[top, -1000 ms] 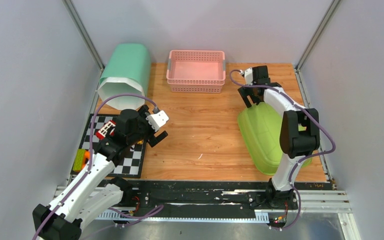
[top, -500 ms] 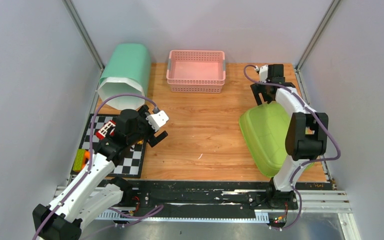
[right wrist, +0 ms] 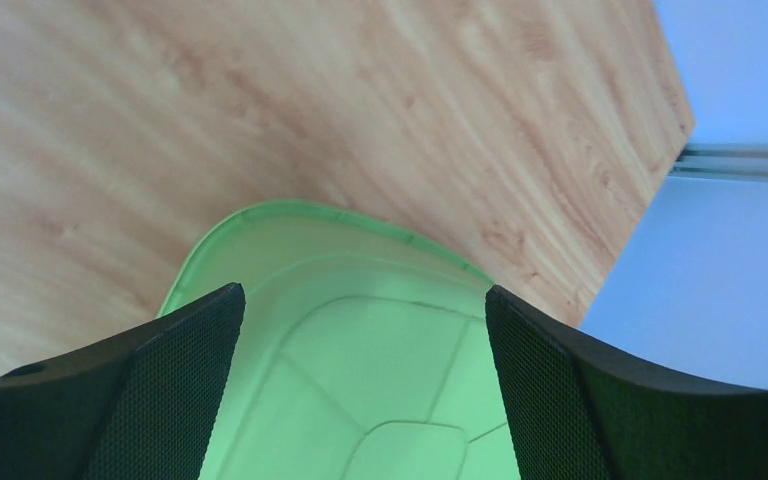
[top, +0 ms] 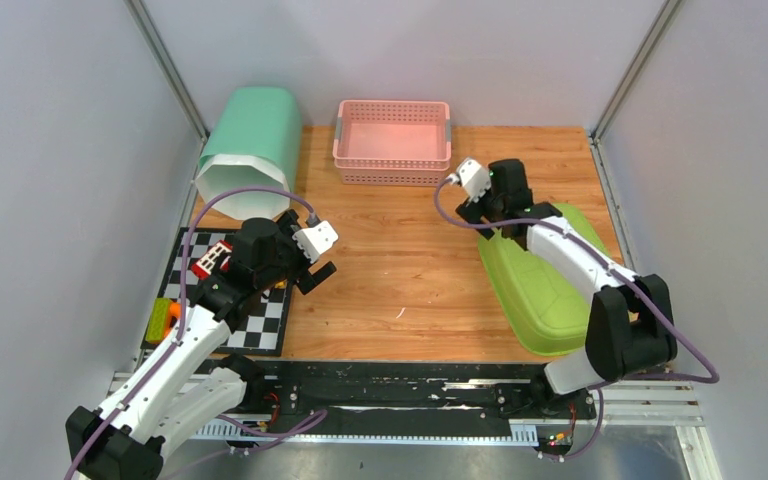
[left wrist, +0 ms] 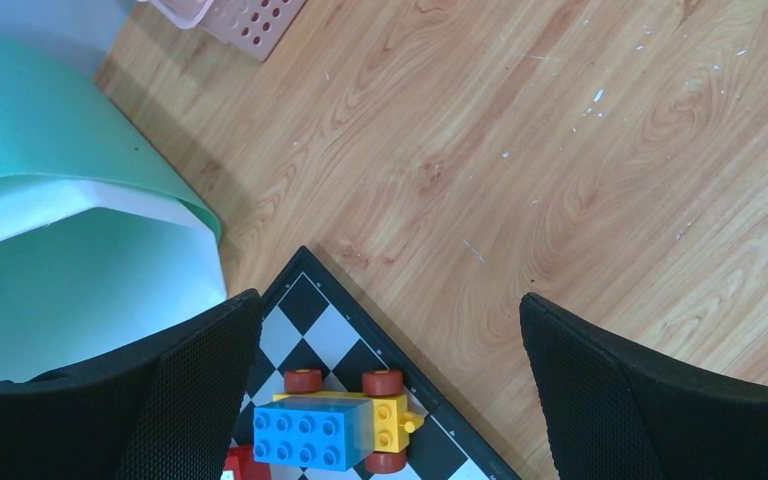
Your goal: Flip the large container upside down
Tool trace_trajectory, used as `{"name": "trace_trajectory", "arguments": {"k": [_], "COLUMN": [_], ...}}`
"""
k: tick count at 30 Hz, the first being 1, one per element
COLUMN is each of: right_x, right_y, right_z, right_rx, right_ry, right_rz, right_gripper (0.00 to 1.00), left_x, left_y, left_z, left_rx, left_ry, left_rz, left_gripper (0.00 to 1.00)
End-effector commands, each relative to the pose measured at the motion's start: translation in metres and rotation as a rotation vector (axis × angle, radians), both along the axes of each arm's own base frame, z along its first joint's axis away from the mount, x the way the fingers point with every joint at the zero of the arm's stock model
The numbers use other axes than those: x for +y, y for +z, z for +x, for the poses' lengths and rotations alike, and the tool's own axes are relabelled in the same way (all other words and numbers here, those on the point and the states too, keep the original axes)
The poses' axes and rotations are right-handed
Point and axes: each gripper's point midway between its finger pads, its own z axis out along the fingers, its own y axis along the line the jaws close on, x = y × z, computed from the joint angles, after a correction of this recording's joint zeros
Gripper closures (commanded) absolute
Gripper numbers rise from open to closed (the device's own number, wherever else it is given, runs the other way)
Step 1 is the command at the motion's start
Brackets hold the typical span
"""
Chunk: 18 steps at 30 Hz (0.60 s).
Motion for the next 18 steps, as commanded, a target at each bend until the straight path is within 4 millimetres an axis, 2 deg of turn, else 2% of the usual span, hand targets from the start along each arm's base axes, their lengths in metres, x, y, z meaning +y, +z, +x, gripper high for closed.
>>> {"name": "trace_trajectory", "arguments": {"k": [1,5,18], "right_x": [0.0,0.0,-0.024], "right_y": [-0.025,-0.038,-0.049], "right_z": [-0.016,-0.021,0.0], "right_rx": [0.023,0.036,0.016], "right_ry": [0.052,0.069,-0.049], "right_rz": [-0.192,-0.274,-0.465], "right_gripper": [0.08,0.07,0.06], "left_x": [-0.004,-0.004,-0.003], "left_y": [0.002,0.001,0.002], "left_z": [0.0,0.0,0.0], "left_rx": [-0.017,-0.014,-0.018], "left_ry": [-0.017,-0.017,-0.017], "left_rz": [-0.008,-0.008,-0.007], "left_gripper": [0.0,0.0,0.0]}}
